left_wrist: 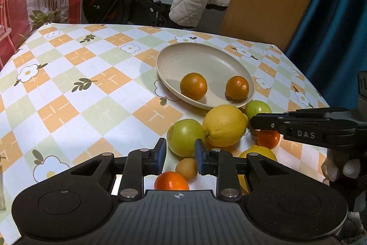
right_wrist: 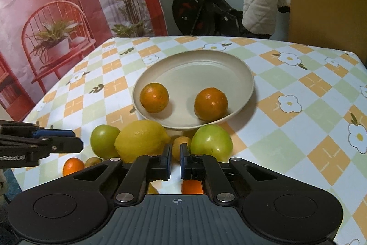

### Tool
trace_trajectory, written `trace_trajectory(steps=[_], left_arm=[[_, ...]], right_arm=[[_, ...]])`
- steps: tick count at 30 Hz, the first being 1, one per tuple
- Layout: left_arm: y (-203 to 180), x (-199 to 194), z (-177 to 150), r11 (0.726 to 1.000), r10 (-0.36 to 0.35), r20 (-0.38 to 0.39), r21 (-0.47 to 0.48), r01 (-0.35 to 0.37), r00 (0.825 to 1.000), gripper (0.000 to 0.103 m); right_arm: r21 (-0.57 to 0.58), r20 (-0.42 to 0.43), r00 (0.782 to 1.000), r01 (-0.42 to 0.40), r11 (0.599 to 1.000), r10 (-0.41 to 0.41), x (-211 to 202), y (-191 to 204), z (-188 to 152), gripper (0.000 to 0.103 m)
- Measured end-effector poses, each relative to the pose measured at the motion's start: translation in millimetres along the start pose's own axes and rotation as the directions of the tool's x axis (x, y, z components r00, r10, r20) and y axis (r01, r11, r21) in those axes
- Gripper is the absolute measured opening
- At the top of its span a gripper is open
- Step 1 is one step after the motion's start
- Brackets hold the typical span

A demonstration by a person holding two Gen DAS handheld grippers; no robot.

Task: Organize fruits
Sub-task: 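Withdraw both open tools from the plate toward the remaining fruit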

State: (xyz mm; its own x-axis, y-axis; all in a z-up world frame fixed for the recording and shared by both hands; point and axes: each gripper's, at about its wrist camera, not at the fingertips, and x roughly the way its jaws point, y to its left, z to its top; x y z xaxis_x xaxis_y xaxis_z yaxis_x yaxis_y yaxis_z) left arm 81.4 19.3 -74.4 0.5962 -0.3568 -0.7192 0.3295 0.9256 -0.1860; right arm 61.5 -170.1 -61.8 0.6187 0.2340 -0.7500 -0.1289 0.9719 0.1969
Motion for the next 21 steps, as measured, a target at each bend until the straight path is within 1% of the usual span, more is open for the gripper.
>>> trace_trajectory(steps=[12,21], left_arm=[[-1,3,-2,1.0,0.001,-0.003,-0.002,-0.001,1.0,0.029],[1,5,-3,1.0,-0.004,-0.007,-0.002,0.004,1.0,0.029]], right_arm=[[0.034,-0.016,0.999,0.033,0.999,-0.033,12,-12,0,0.008],[0.042,-0.008,1.0,0.008,0.999,-0.008,17,-12,4,0.017]])
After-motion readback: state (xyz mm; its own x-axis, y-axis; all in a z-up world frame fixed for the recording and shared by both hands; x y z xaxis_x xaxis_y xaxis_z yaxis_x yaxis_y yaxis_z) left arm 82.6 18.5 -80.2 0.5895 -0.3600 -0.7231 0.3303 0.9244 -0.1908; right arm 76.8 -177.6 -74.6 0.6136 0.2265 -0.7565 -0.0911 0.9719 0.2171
